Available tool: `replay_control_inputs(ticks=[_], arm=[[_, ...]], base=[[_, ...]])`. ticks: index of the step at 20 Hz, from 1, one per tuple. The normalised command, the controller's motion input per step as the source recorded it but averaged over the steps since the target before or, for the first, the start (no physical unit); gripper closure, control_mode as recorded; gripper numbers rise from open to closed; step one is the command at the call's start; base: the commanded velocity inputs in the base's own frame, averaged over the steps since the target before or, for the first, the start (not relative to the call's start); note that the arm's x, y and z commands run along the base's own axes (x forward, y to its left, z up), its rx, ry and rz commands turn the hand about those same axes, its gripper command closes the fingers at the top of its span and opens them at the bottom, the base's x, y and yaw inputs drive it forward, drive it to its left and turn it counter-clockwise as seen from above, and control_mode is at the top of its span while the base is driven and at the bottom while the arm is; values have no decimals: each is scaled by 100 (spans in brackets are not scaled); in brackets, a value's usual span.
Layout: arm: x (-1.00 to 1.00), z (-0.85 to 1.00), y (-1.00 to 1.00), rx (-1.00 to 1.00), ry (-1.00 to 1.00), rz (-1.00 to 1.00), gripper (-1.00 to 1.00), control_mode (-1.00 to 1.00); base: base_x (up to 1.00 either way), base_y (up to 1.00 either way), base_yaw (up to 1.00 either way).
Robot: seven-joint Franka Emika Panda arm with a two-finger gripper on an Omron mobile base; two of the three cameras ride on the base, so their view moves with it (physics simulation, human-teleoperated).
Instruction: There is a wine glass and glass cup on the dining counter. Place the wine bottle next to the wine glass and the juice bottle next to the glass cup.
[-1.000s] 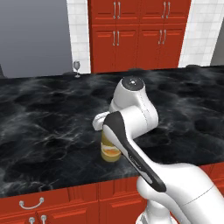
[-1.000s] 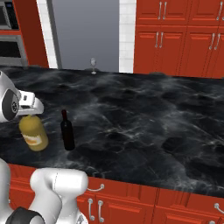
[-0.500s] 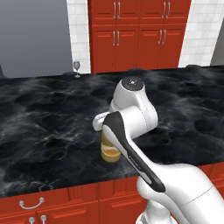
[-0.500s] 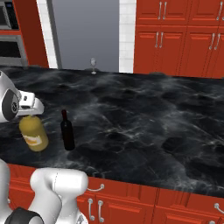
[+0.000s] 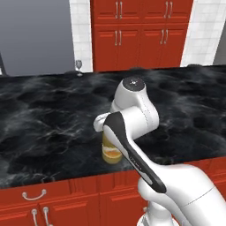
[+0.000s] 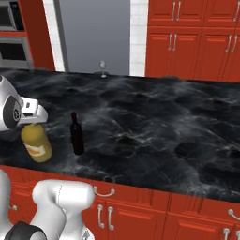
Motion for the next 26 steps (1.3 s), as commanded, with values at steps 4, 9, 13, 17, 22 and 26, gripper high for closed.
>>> replay_control_inputs(ticks=[4,9,13,17,22,26], arm=[[0,0,0,0,0,0,100,100],[0,0,0,0,0,0,100,100],[0,0,0,0,0,0,100,100],[0,0,0,0,0,0,100,100],[0,0,0,0,0,0,100,100],[0,0,0,0,0,0,100,100]], base=[[-49,0,1],[-44,0,-6],[-6,11,-79],[0,12,-94],[0,11,-95],[0,17,-78]])
